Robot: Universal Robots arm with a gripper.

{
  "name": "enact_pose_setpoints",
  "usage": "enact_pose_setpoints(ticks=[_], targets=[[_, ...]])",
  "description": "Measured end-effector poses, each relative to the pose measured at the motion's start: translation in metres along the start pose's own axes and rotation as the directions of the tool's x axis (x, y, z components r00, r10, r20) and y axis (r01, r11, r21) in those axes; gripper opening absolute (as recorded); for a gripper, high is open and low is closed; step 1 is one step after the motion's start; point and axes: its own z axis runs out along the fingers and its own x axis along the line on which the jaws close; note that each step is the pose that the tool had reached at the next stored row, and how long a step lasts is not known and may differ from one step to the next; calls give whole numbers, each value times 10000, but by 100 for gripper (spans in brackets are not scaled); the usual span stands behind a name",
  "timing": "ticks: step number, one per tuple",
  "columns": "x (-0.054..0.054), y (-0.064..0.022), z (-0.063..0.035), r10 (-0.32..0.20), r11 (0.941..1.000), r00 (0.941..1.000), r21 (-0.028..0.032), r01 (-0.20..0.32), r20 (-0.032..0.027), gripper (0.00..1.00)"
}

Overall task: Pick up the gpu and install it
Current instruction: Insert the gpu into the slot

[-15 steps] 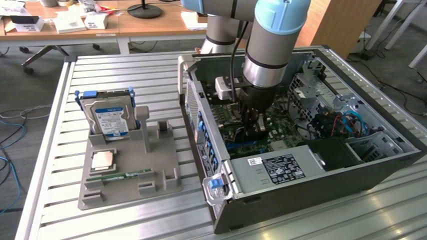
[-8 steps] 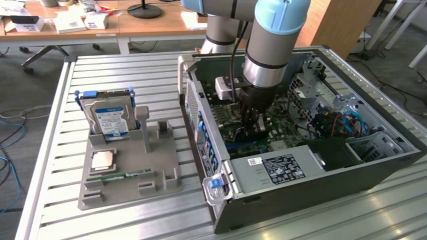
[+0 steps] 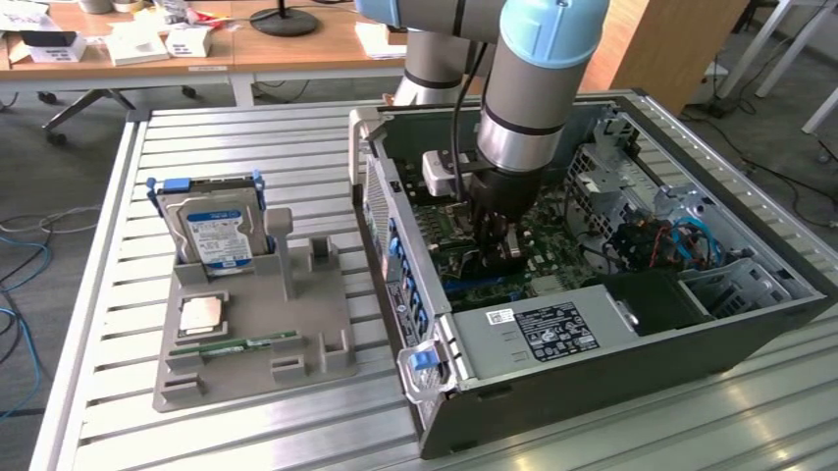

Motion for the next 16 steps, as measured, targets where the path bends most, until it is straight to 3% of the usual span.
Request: enact_pose_setpoints(ticks=[16], targets=[[-2,-13,5,29,10000,10000,2,-29,9,26]])
